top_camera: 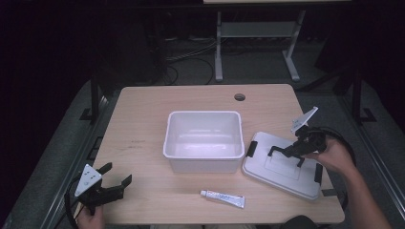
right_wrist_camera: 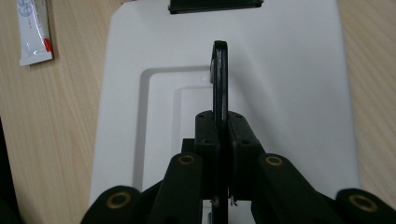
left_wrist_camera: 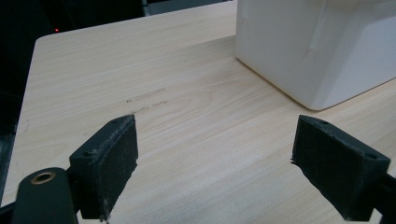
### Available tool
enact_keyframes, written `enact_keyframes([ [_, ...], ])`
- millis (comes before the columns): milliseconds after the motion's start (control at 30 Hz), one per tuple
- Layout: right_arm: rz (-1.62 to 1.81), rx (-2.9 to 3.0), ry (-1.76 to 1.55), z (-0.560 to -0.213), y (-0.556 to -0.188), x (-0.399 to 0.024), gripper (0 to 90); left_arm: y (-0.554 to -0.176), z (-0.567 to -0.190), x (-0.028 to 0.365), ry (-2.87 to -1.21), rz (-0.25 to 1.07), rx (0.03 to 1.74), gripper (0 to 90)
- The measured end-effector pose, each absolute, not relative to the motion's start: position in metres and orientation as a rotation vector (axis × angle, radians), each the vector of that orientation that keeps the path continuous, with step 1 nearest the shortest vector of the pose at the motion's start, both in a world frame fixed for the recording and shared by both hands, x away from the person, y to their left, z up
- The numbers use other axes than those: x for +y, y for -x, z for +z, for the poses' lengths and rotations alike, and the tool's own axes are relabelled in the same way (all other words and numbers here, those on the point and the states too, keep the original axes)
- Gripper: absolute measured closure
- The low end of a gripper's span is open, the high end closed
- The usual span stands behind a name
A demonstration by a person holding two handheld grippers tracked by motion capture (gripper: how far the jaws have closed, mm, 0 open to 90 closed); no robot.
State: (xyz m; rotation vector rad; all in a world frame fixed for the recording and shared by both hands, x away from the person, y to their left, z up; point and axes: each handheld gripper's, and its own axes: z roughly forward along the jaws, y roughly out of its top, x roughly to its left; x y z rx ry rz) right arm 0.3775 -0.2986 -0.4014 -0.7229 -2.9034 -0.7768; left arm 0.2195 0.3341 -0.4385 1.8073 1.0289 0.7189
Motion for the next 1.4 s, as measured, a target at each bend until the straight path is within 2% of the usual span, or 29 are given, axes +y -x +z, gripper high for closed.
enact_keyframes([
  [133,-0.801,-2.898,0.731,-0.404,-0.377,-0.299,83.3,-0.219,-0.438,0.335,-1.799,0.719,1.032,13.4],
  [233,-0.821,-2.905,0.764,-0.401,-0.376,-0.301,71.3,-0.219,-0.439,0.335,-1.805,0.718,1.03,13.4],
  [267,-0.821,-2.905,0.764,-0.401,-0.376,-0.301,71.3,-0.219,-0.439,0.335,-1.805,0.718,1.03,13.4],
  [300,-0.834,-2.916,0.793,-0.396,-0.375,-0.303,65.6,-0.22,-0.439,0.334,-1.806,0.715,1.029,13.4],
  [533,-0.867,-2.947,0.808,-0.375,-0.364,-0.307,59.1,-0.219,-0.438,0.333,-1.807,0.715,1.024,13.4],
  [933,-0.899,-2.975,0.793,-0.364,-0.327,-0.308,57.4,-0.219,-0.438,0.333,-1.8,0.713,1.025,13.4],
  [1133,-0.9,-2.993,0.73,-0.363,-0.304,-0.291,56.1,-0.22,-0.438,0.332,-1.806,0.716,1.021,13.4],
  [1400,-0.906,-2.999,0.558,-0.368,-0.282,-0.247,54.8,-0.22,-0.438,0.332,-1.805,0.716,1.021,13.4],
])
